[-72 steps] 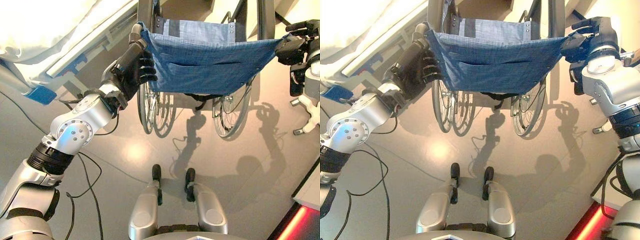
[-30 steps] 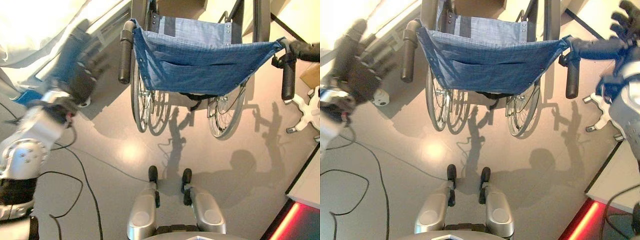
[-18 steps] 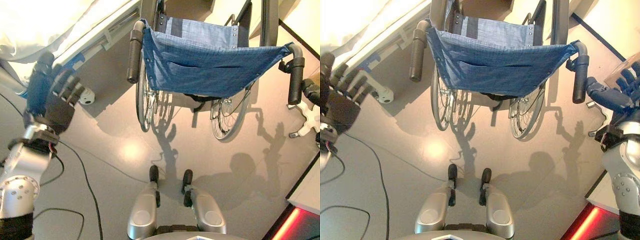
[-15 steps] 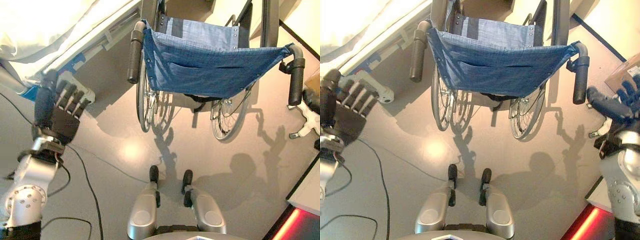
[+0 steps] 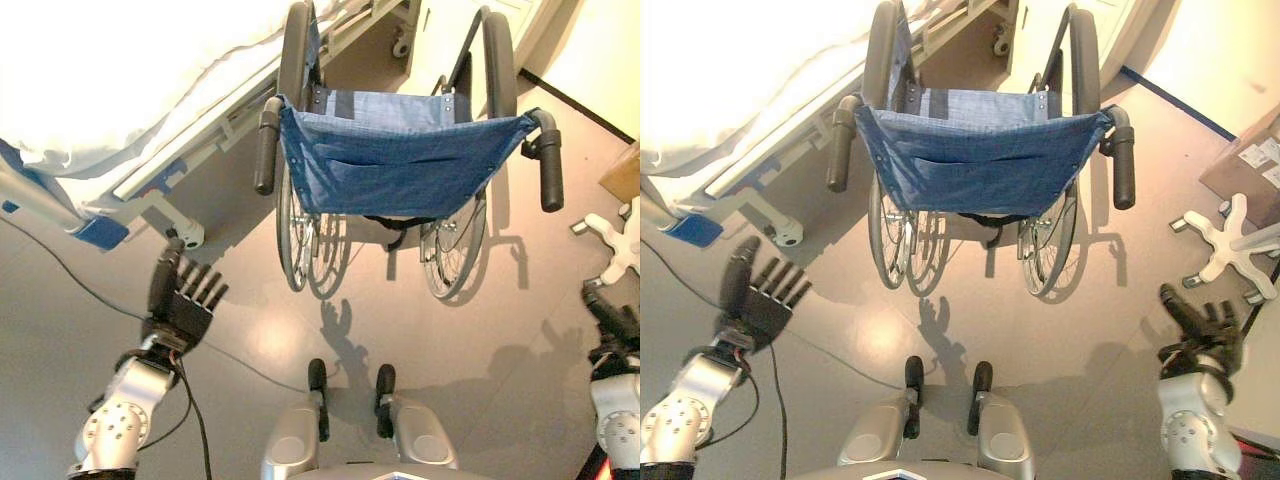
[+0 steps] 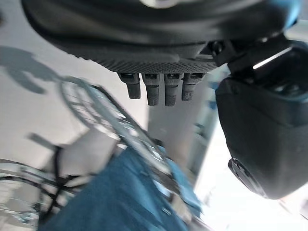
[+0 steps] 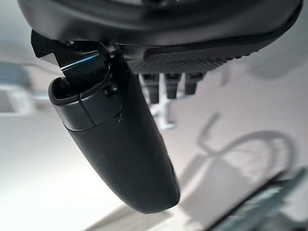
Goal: Push the wheelchair next to the bed
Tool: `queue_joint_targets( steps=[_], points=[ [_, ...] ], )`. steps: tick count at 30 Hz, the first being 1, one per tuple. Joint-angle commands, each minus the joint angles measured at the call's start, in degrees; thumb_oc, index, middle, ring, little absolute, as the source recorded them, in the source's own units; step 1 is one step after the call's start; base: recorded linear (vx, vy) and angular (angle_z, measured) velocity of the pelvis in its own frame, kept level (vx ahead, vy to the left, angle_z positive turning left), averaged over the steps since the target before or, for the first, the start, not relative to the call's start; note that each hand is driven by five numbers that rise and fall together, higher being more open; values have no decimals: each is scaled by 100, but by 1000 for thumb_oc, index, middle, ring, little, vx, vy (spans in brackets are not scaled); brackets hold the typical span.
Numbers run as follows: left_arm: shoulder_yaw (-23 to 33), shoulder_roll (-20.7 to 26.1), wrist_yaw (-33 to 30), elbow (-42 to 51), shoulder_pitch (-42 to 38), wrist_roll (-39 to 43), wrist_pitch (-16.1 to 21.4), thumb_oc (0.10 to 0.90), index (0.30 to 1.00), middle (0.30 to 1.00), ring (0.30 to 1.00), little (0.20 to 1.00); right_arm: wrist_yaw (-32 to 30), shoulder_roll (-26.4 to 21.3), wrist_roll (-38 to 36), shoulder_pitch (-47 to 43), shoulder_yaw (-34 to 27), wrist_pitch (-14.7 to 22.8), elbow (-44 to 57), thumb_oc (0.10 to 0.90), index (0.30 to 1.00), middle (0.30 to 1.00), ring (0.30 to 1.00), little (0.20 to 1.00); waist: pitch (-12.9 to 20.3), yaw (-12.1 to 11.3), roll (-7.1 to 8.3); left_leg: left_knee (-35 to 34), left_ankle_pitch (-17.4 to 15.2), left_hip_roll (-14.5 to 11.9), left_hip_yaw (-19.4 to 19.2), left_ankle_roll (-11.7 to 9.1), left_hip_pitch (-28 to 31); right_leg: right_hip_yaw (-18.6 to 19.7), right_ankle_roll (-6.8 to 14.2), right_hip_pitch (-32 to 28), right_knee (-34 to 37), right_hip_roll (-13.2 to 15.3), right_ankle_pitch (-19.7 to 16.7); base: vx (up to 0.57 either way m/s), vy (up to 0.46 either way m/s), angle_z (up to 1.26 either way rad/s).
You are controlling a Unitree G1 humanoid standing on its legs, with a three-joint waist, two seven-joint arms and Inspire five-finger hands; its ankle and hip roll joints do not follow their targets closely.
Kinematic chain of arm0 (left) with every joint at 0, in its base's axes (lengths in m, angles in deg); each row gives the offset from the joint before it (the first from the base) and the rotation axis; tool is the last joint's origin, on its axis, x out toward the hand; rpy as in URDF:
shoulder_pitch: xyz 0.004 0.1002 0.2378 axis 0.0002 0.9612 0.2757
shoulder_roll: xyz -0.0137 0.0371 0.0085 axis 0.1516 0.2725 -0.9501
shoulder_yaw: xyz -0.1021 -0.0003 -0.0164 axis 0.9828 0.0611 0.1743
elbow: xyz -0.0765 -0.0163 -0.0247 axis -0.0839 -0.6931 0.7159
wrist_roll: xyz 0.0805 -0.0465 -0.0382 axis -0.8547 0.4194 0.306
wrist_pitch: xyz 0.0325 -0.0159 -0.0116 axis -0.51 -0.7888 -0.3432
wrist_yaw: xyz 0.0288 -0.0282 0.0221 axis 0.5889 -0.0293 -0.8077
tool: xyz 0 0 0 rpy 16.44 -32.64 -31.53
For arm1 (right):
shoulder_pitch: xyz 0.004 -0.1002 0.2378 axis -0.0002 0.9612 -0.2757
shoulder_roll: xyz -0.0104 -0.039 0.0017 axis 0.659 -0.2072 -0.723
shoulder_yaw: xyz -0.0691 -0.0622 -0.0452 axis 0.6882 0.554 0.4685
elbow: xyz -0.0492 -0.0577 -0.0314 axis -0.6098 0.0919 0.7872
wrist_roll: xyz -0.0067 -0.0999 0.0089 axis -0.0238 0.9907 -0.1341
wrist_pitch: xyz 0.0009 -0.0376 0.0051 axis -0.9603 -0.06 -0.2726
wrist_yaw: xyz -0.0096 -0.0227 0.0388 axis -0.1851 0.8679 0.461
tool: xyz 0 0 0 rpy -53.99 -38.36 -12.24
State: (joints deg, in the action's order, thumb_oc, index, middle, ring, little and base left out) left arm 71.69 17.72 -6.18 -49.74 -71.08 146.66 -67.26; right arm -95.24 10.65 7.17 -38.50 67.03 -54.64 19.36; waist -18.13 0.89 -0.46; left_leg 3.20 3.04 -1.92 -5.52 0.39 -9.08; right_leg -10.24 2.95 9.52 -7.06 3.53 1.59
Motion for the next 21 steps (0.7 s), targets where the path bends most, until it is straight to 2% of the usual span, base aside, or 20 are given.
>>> queue_joint_targets(
  steps=[1, 3, 4, 5, 7, 9, 11, 12, 15, 17, 19, 21],
  points=[
    [-86, 27, -71, -249, -286, -594, 256, 800, 900, 900, 900, 900, 584, -33, -123, -401, 278, 367, -142, 800, 900, 900, 900, 900, 215, -1, 185, 233, -107, 95, -121, -186, -45, 21, 196, -152, 383, 185, -412, 28, -6, -7],
    [-482, -205, -59, -898, -464, -1084, 387, 800, 900, 900, 900, 900, 608, 145, -75, -597, 653, 282, -591, 800, 900, 900, 900, 900, 222, -13, 175, 247, -100, 98, -98, -189, -54, 8, 184, -173, 393, 188, -420, 28, -7, -4],
    [-724, -306, -128, -1313, -579, -1521, 493, 800, 900, 900, 900, 900, 700, 231, -84, -707, 928, 89, -883, 800, 900, 900, 900, 900, 217, -21, 167, 233, -93, 100, -82, -184, -51, -12, 174, -189, 402, 192, -420, 0, 0, 0],
    [-786, -343, -107, -1433, -615, -1598, 533, 800, 900, 900, 900, 900, 686, 268, -49, -740, 997, 95, -945, 800, 900, 900, 900, 900, 219, -22, 165, 227, -87, 103, -77, -185, -48, -17, 172, -195, 405, 191, -422, 0, 0, 0],
    [-1113, -563, -60, -2251, -852, -1952, 538, 800, 900, 900, 900, 900, 756, 521, 16, -942, 1454, -193, -1546, 800, 900, 900, 900, 900, 236, -34, 151, 221, -70, 106, -59, -184, -53, -49, 148, -203, 384, 192, -416, 32, 16, 1],
    [-1317, -761, 97, -2898, -1031, -2029, 623, 800, 900, 900, 900, 900, 923, 686, 161, -1053, 1720, -278, -2121, 800, 900, 900, 900, 900, 250, -38, 145, 232, -76, 95, -68, -187, -52, -75, 134, -209, 371, 201, -410, 32, 20, 3],
    [-1463, -918, 108, -3352, -1178, -2089, 699, 800, 900, 900, 900, 900, 1110, 813, 377, -1162, 1884, -413, -2599, 800, 900, 900, 900, 900, 264, -42, 132, 225, -82, 86, -74, -196, -35, -79, 132, -232, 386, 204, -409, 42, 24, 11],
    [-1566, -1053, 203, -3860, -1334, -2061, 774, 800, 900, 900, 900, 900, 1281, 932, 518, -1258, 1998, -403, -3182, 800, 900, 900, 900, 900, 290, -43, 117, 217, -91, 86, -81, -191, -16, -71, 130, -240, 394, 208, -411, 47, 30, 14],
    [-1775, -1308, 285, -4622, -1635, -2204, 870, 800, 900, 900, 900, 900, 1666, 1123, 929, -1494, 2147, -490, -4291, 800, 900, 900, 900, 900, 328, -54, 70, 229, -131, 85, -76, -178, 2, -47, 130, -243, 404, 224, -415, 41, 33, 4],
    [-1852, -1388, 338, -4915, -1748, -2240, 827, 800, 900, 900, 900, 900, 1821, 1177, 1238, -1585, 2206, -714, -4667, 800, 900, 900, 900, 900, 343, -50, 44, 235, -143, 80, -70, -176, 11, -29, 138, -241, 407, 238, -424, 36, 27, -3],
    [-1900, -1459, 514, -5359, -1871, -2336, 868, 800, 900, 900, 900, 900, 2094, 1206, 1438, -1677, 2276, -687, -5202, 800, 900, 900, 900, 900, 379, -44, 8, 206, -164, 86, -56, -167, 49, -20, 146, -258, 418, 250, -419, 49, 33, -1],
    [-1933, -1492, 613, -5562, -1929, -2431, 994, 800, 900, 900, 900, 900, 2187, 1234, 1668, -1721, 2342, -732, -5322, 800, 900, 900, 900, 900, 394, -31, -14, 167, -159, 92, -51, -160, 61, -8, 155, -246, 419, 254, -420, 7, 18, 0]
  ],
)
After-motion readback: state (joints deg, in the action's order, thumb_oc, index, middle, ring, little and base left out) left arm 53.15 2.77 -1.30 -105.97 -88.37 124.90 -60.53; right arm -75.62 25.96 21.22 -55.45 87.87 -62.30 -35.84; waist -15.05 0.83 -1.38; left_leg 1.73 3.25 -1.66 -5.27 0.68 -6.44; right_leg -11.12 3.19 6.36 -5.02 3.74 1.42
